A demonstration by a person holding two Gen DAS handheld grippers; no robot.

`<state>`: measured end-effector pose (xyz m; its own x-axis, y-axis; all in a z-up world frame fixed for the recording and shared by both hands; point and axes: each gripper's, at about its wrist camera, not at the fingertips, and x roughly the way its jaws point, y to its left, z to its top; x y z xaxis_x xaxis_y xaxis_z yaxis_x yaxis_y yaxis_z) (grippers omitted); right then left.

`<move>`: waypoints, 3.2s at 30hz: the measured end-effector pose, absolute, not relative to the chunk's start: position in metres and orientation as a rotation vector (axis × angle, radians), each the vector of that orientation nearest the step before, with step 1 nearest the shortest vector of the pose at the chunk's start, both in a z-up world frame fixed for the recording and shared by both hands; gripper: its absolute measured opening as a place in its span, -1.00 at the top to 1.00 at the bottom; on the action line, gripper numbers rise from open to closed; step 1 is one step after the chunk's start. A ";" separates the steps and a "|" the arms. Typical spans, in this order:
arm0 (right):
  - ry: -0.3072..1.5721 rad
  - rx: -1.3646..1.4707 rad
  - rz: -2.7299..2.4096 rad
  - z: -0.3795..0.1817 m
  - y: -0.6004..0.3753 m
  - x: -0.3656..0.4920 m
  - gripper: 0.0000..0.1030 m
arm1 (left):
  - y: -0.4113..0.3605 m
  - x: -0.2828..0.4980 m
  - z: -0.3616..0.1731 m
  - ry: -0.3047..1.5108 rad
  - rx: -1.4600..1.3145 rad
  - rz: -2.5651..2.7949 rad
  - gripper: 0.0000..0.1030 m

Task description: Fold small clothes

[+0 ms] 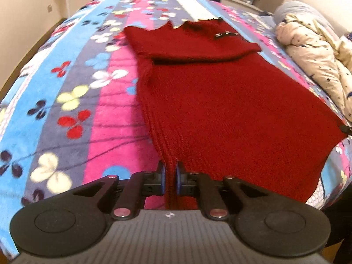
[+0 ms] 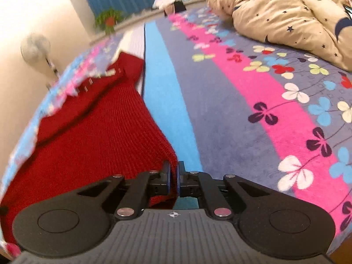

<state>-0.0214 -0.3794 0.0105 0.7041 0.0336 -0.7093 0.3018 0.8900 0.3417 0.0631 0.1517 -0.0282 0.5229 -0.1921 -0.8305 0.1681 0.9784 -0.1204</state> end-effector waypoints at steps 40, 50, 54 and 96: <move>0.685 0.152 -0.181 0.026 -0.327 0.017 -0.05 | 0.091 0.080 0.004 0.644 0.162 0.025 -0.65; 0.638 0.254 -0.121 0.064 -0.314 0.091 -0.03 | 0.073 0.088 0.007 0.575 0.132 0.062 -0.67; 0.611 0.221 -0.079 0.057 -0.301 0.133 -0.03 | 0.065 0.092 -0.004 0.592 0.195 0.059 -0.66; 0.777 0.424 -0.201 0.008 -0.371 0.218 0.00 | 0.031 0.376 0.022 0.537 0.392 0.282 0.70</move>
